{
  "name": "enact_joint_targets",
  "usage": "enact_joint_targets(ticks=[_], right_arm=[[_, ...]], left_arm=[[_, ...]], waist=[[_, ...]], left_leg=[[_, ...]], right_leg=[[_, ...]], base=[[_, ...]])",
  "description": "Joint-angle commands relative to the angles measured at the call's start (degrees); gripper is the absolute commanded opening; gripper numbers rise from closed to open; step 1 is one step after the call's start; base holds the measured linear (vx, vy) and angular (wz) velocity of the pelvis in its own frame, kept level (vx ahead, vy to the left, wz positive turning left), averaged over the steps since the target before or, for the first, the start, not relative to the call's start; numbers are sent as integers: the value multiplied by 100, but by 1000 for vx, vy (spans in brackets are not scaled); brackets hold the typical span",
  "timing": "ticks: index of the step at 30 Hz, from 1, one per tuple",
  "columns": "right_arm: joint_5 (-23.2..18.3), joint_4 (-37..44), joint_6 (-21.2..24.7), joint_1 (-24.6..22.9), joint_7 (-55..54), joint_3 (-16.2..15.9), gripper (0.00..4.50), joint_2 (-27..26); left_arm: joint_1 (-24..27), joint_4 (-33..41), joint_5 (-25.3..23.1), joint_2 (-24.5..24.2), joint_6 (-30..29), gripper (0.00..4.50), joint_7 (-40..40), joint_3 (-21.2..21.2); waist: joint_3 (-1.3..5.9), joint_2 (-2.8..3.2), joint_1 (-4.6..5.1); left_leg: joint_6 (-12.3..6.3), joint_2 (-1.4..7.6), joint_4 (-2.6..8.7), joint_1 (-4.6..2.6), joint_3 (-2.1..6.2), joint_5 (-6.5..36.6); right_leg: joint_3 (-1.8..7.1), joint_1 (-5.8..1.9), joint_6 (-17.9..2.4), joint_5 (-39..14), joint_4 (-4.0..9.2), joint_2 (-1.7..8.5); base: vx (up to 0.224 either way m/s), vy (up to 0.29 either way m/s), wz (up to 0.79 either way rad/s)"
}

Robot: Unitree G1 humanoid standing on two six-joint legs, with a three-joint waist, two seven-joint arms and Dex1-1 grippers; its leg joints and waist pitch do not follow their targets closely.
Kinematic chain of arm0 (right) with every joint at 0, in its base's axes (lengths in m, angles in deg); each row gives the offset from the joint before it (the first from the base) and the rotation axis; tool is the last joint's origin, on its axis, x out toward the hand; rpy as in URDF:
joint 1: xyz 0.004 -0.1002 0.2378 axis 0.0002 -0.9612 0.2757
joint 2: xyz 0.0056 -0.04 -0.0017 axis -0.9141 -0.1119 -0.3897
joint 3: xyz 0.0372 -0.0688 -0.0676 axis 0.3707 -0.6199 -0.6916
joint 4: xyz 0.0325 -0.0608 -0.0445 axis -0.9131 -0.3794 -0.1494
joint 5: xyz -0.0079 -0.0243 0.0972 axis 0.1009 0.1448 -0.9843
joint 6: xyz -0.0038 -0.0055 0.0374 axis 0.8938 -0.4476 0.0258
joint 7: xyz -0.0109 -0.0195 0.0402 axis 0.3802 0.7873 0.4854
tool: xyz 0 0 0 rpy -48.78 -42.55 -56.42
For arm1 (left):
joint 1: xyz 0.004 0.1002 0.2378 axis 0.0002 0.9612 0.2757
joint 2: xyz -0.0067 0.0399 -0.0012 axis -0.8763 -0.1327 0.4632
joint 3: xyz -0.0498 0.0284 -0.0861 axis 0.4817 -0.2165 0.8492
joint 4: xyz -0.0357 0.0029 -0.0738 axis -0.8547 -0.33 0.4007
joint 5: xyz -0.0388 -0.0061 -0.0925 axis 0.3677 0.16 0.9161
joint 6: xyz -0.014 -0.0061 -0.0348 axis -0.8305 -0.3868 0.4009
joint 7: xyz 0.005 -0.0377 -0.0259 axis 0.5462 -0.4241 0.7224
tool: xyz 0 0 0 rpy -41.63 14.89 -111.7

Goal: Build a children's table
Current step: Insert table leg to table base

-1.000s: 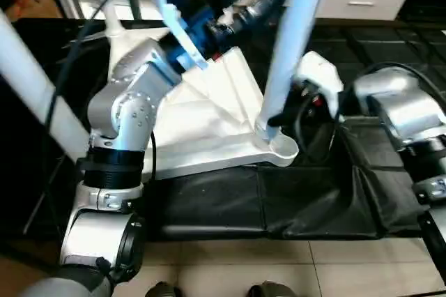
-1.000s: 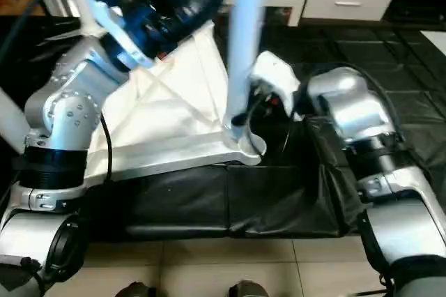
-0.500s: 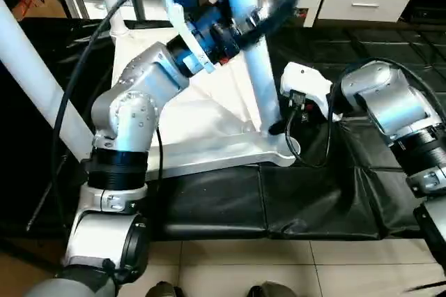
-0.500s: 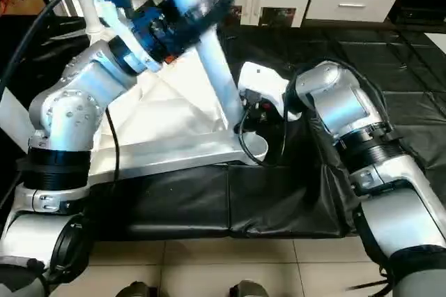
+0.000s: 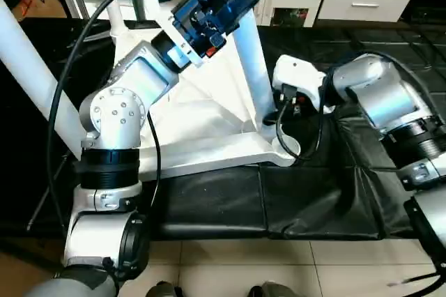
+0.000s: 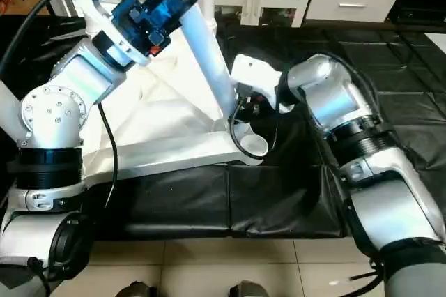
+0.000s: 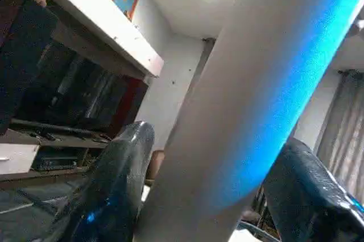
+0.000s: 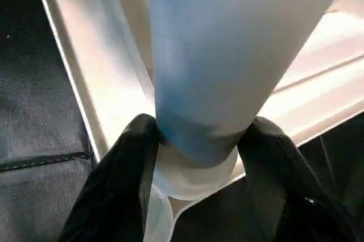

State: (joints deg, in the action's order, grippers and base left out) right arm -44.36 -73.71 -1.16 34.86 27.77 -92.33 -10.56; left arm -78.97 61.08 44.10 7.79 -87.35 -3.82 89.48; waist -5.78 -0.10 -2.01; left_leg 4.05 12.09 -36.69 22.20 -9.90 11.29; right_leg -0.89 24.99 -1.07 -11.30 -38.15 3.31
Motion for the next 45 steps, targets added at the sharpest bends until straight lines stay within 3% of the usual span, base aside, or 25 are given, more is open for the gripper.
enact_joint_targets(ticks=[1,7,9,10,12,13,15,19,20,23,24,28,29,30,33,38,45], right_arm=[[6,-35,-68,197,-65,121,191,-16],[-86,-34,-55,198,-77,247,191,-96],[-127,-69,-126,204,-122,306,191,-131],[-187,-122,-287,215,-288,423,191,-200],[-264,-214,-559,232,-571,598,247,-301],[-283,-255,-649,241,-657,648,261,-333],[-317,-268,-759,203,-860,757,270,-384],[-151,-69,-1287,-116,-2063,1061,294,-555],[-190,6,-1315,-183,-2124,1125,309,-604],[-220,272,-1595,-388,-2519,1313,311,-762],[208,736,-1540,-627,-3472,1324,311,-931],[279,1204,-1730,-942,-3593,1215,311,-1055],[340,1356,-2111,-1151,-3801,1188,311,-1094],[404,1373,-2209,-1233,-3926,1157,311,-1115],[872,1346,-2509,-1386,-4367,937,311,-1147],[1558,1210,-2466,-1451,-5189,697,311,-1182],[1859,920,-2463,-1265,-6017,842,311,-1308]], left_arm=[[-75,48,-44,-25,26,277,28,-27],[-139,-1,-135,12,261,238,176,58],[-155,-18,-210,14,350,221,260,66],[-159,-29,-316,8,445,221,336,64],[-169,-51,-429,25,594,213,455,101],[-179,-65,-483,24,678,208,485,115],[-191,-69,-628,-8,841,201,564,106],[-173,-82,-1665,-233,1492,194,1198,-118],[-155,-99,-1910,-294,1626,171,1336,-190],[-80,-56,-2224,-267,1861,162,1693,-200],[93,167,-2466,-185,2197,160,1786,-236],[243,486,-2347,-15,2347,158,1691,-184],[273,609,-2306,-2,2411,158,1685,-174],[280,649,-2278,-17,2420,157,1694,-168],[339,804,-2147,-46,2394,157,1647,-146],[398,1028,-2084,-31,2286,157,1618,-157],[499,1224,-1987,-23,2214,157,1588,-254]], waist=[[687,6,-7],[688,7,-3],[692,-57,-7],[693,-36,-8],[691,-40,0],[690,-17,-3],[690,-45,7],[685,-12,-7],[684,-20,4],[689,-15,1],[687,7,5],[704,-2,-13],[702,9,-18],[689,12,-31],[671,-4,-26],[648,-5,-3],[658,-24,12]], left_leg=[[-682,-1,243,-62,-53,35],[-671,1,246,-60,-50,78],[-678,-4,247,-54,-57,31],[-697,5,241,-53,-55,18],[-685,8,241,-59,-55,34],[-671,7,241,-62,-53,33],[-644,7,247,-65,-54,-6],[-546,1,244,-68,-50,-52],[-540,-2,245,-60,-49,-36],[-501,-15,242,-45,-48,-114],[-473,-15,244,-49,-47,-134],[-391,-32,256,-52,-49,-158],[-396,-19,261,-79,-56,8],[-379,-10,266,-77,-55,59],[-255,-30,275,-66,-56,132],[-82,-56,283,-58,-55,253],[-39,-70,282,-55,-63,260]], right_leg=[[132,-513,-2017,1115,300,207],[131,-522,-2006,1104,300,209],[137,-532,-1995,1112,300,210],[141,-516,-1996,1091,297,227],[139,-509,-1967,995,304,230],[140,-504,-1959,962,306,235],[139,-505,-1923,999,303,219],[140,-499,-1805,895,305,226],[143,-508,-1721,889,307,216],[152,-526,-1687,1023,298,219],[150,-507,-1690,1050,306,218],[152,-528,-1662,1141,298,207],[150,-495,-1681,995,314,206],[153,-489,-1662,923,323,213],[153,-493,-1569,696,334,202],[160,-483,-1390,389,350,182],[160,-475,-1264,483,335,158]], base=[[0,0,0],[0,0,0],[0,0,0],[0,0,0],[0,0,0],[0,0,0],[0,0,0],[0,0,0],[0,0,0],[0,0,0],[0,0,0],[0,0,0],[0,0,0],[0,0,0],[0,0,0],[0,0,0],[0,0,0]])
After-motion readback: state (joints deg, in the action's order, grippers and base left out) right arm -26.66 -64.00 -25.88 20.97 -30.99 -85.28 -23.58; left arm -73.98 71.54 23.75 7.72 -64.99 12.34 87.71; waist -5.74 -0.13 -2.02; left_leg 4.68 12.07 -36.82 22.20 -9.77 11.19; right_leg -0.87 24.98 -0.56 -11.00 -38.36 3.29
